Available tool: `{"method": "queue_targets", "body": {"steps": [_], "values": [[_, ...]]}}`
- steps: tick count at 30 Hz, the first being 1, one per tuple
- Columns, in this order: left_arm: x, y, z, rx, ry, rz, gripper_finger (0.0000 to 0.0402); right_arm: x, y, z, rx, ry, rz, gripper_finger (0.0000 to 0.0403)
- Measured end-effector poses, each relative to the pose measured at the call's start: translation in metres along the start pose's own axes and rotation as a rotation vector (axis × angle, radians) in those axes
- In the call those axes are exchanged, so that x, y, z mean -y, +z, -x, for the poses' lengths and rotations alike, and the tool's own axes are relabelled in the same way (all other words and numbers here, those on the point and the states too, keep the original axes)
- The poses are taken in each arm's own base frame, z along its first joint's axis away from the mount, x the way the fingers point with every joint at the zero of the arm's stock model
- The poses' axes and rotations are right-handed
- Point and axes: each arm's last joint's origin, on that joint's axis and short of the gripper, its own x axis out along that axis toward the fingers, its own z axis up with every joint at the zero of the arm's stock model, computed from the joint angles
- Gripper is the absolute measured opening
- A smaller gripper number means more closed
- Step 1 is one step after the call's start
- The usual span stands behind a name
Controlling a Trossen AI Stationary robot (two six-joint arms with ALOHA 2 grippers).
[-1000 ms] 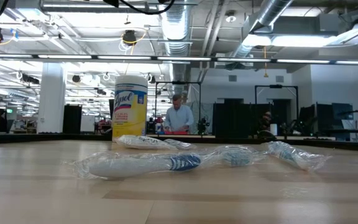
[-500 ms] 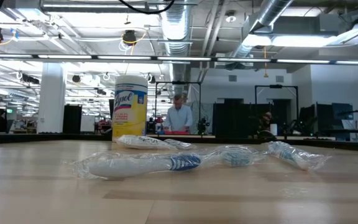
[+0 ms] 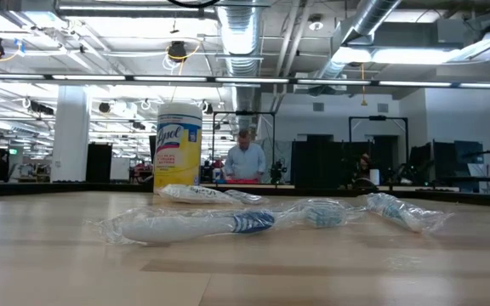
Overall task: Pick & Place Travel size toiletries
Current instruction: Put the cotton pods into the left red basket
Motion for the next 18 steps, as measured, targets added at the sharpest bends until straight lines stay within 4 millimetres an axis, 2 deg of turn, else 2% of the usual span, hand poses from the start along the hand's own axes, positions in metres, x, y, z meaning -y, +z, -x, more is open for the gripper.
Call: {"method": "queue_targets", "body": {"steps": [7, 18], "values": [[0.003, -0.002, 0.001, 0.012, 0.007, 0.003, 0.0246, 0.014, -0.013, -0.019, 0.096, -0.062, -0.009, 0.0], [0.006, -0.004, 0.002, 0.016, 0.001, 0.008, 0.0246, 0.026, -0.027, -0.033, 0.031, -0.185, 0.022, 0.0]]}}
